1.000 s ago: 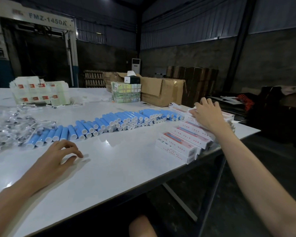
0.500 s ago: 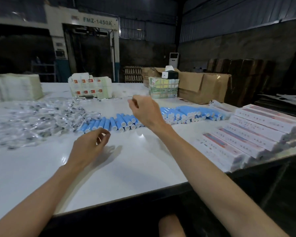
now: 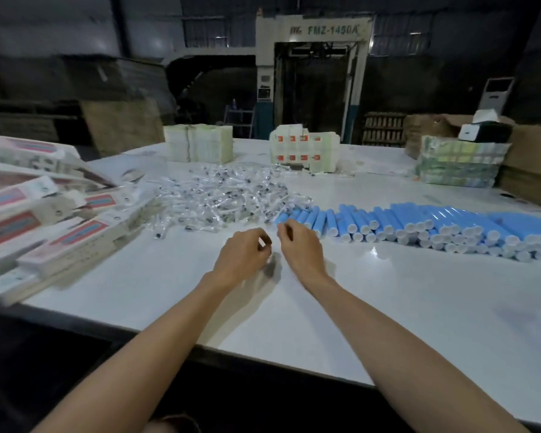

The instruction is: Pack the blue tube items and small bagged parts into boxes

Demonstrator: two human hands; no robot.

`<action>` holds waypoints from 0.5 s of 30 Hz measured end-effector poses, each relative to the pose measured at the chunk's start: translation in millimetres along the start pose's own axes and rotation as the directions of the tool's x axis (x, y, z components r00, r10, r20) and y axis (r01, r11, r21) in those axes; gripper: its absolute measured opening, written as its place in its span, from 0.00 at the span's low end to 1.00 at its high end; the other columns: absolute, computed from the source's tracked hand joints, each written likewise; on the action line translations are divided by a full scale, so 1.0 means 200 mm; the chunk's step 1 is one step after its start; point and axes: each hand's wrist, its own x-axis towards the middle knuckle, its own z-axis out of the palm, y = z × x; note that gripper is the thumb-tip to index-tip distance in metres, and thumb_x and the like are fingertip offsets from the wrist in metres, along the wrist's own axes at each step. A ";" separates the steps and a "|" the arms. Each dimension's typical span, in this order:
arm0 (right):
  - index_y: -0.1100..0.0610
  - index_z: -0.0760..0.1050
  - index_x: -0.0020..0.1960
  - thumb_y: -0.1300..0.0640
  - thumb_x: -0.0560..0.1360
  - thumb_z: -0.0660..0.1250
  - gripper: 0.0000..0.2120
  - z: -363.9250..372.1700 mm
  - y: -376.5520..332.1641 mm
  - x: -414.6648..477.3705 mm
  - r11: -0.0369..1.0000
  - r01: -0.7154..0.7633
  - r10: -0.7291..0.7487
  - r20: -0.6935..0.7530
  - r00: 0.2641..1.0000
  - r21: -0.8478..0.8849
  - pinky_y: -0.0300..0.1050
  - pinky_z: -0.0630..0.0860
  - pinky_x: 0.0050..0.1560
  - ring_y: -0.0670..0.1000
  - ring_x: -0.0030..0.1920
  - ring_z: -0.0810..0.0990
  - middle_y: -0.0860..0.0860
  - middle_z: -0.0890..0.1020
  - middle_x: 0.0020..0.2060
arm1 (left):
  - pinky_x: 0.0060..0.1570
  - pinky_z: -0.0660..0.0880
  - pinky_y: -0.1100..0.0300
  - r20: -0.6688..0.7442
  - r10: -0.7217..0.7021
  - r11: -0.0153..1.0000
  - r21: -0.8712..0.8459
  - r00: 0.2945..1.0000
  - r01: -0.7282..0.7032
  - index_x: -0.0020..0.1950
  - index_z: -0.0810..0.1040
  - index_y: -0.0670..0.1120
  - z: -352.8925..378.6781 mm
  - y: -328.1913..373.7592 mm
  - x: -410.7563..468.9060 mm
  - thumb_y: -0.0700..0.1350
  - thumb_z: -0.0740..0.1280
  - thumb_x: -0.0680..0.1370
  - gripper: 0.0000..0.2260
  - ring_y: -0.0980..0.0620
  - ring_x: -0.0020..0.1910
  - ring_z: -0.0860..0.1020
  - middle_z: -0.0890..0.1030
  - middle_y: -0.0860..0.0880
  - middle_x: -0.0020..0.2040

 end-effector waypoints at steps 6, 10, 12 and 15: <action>0.55 0.76 0.42 0.50 0.84 0.61 0.15 0.01 0.04 0.00 0.997 0.035 -0.038 0.059 0.998 0.064 0.55 0.76 0.43 0.52 0.39 0.80 0.50 0.83 0.37 | 0.63 0.75 0.46 -0.195 -0.104 0.938 0.308 0.975 0.162 0.72 0.76 0.46 -0.34 -0.32 0.01 0.47 0.66 0.85 0.16 0.40 0.68 0.77 0.81 0.42 0.67; 0.56 0.75 0.41 0.51 0.84 0.61 0.15 0.00 0.04 0.00 0.993 0.021 -0.030 0.074 0.997 0.116 0.55 0.77 0.44 0.56 0.39 0.81 0.52 0.83 0.37 | 0.70 0.68 0.41 -0.392 -0.233 0.718 0.548 0.890 0.429 0.77 0.69 0.39 -0.60 -0.62 -0.02 0.49 0.68 0.84 0.25 0.34 0.72 0.70 0.72 0.35 0.74; 0.57 0.75 0.41 0.50 0.84 0.62 0.16 0.00 0.04 0.00 0.991 0.016 -0.028 0.081 0.996 0.136 0.56 0.78 0.45 0.56 0.39 0.82 0.53 0.83 0.38 | 0.72 0.69 0.40 -0.435 -0.288 0.658 0.558 0.853 0.506 0.77 0.67 0.35 -0.70 -0.76 -0.07 0.54 0.69 0.84 0.31 0.32 0.73 0.70 0.71 0.33 0.74; 0.56 0.76 0.42 0.50 0.84 0.62 0.15 0.00 0.03 0.00 0.990 0.021 -0.034 0.089 0.995 0.141 0.56 0.79 0.46 0.55 0.40 0.82 0.51 0.84 0.38 | 0.74 0.66 0.37 -0.379 -0.395 0.597 0.587 0.837 0.547 0.81 0.63 0.37 -0.77 -0.90 -0.14 0.66 0.67 0.82 0.40 0.31 0.78 0.65 0.67 0.33 0.79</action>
